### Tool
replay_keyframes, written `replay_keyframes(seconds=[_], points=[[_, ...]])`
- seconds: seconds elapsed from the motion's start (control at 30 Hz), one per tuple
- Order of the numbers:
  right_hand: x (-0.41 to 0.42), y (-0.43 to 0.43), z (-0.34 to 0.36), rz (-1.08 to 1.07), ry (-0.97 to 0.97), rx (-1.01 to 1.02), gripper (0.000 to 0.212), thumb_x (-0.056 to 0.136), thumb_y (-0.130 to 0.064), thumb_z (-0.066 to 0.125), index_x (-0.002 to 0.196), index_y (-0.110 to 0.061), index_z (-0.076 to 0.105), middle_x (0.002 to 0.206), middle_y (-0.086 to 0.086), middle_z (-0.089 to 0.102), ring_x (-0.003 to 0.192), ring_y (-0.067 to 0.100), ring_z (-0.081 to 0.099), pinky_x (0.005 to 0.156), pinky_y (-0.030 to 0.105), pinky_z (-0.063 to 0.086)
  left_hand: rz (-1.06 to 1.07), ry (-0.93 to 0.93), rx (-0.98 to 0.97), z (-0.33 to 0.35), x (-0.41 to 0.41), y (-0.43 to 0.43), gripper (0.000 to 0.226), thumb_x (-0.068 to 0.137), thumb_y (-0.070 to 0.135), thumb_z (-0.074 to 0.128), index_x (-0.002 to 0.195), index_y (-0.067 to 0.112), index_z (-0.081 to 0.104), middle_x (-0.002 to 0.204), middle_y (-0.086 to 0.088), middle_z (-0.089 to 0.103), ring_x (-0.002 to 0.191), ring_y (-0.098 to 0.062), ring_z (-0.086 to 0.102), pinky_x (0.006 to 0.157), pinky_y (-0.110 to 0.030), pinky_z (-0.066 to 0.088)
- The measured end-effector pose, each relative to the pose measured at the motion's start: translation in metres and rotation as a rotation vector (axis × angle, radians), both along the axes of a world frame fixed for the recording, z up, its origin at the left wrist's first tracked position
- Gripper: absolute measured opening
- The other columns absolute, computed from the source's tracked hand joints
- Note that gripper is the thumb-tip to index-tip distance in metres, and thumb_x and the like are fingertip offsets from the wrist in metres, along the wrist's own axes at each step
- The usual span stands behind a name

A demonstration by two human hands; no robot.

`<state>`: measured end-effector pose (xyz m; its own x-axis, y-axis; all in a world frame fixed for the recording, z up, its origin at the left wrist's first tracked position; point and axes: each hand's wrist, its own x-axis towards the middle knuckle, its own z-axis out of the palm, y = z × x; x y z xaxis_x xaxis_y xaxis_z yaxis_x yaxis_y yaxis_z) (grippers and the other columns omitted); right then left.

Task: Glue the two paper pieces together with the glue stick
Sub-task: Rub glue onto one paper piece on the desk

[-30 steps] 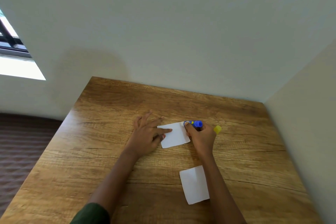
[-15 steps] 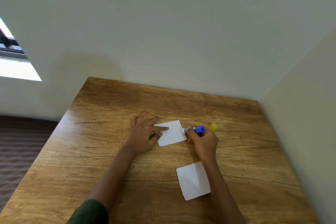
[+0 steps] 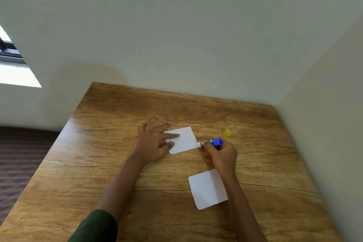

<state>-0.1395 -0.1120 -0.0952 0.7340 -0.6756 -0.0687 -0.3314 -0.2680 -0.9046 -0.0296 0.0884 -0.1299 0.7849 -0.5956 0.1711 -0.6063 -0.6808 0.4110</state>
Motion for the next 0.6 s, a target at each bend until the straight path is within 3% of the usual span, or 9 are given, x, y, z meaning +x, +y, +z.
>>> replay_keyframes(seconds=[0.13, 0.27, 0.43, 0.6], points=[[-0.003, 0.003, 0.004, -0.005, -0.033, 0.002, 0.018, 0.072, -0.024, 0.078, 0.067, -0.016, 0.063, 0.071, 0.015, 0.07, 0.07, 0.029, 0.067, 0.06, 0.025, 0.05, -0.012, 0.017, -0.009, 0.0, 0.0, -0.001, 0.039, 0.082, 0.056, 0.049, 0.121, 0.052, 0.051, 0.149, 0.009, 0.036, 0.143, -0.023, 0.004, 0.11, -0.049, 0.004], [-0.005, 0.02, 0.007, 0.128, -0.048, 0.018, 0.014, 0.071, -0.028, 0.079, 0.071, -0.021, 0.067, 0.067, 0.003, 0.07, 0.061, 0.012, 0.063, 0.053, 0.014, 0.048, -0.009, 0.028, -0.004, 0.0, 0.002, -0.001, 0.041, 0.08, 0.057, 0.05, 0.121, 0.053, 0.05, 0.149, 0.009, 0.036, 0.143, -0.023, 0.004, 0.11, -0.05, 0.005], [-0.003, 0.046, 0.003, 0.302, -0.02, 0.023, 0.02, 0.072, -0.026, 0.079, 0.083, -0.01, 0.072, 0.071, 0.012, 0.072, 0.069, 0.029, 0.068, 0.067, 0.039, 0.057, -0.013, 0.03, 0.005, 0.001, 0.002, -0.002, 0.041, 0.08, 0.059, 0.052, 0.12, 0.054, 0.049, 0.148, 0.01, 0.036, 0.143, -0.024, 0.005, 0.109, -0.048, 0.005], [-0.001, 0.051, 0.002, 0.321, -0.031, -0.004, 0.02, 0.072, -0.025, 0.079, 0.084, -0.009, 0.073, 0.068, 0.011, 0.071, 0.067, 0.028, 0.067, 0.064, 0.035, 0.056, -0.02, 0.04, -0.001, 0.001, 0.003, 0.001, 0.04, 0.08, 0.059, 0.051, 0.12, 0.055, 0.049, 0.148, 0.011, 0.037, 0.143, -0.025, 0.009, 0.11, -0.051, 0.008]])
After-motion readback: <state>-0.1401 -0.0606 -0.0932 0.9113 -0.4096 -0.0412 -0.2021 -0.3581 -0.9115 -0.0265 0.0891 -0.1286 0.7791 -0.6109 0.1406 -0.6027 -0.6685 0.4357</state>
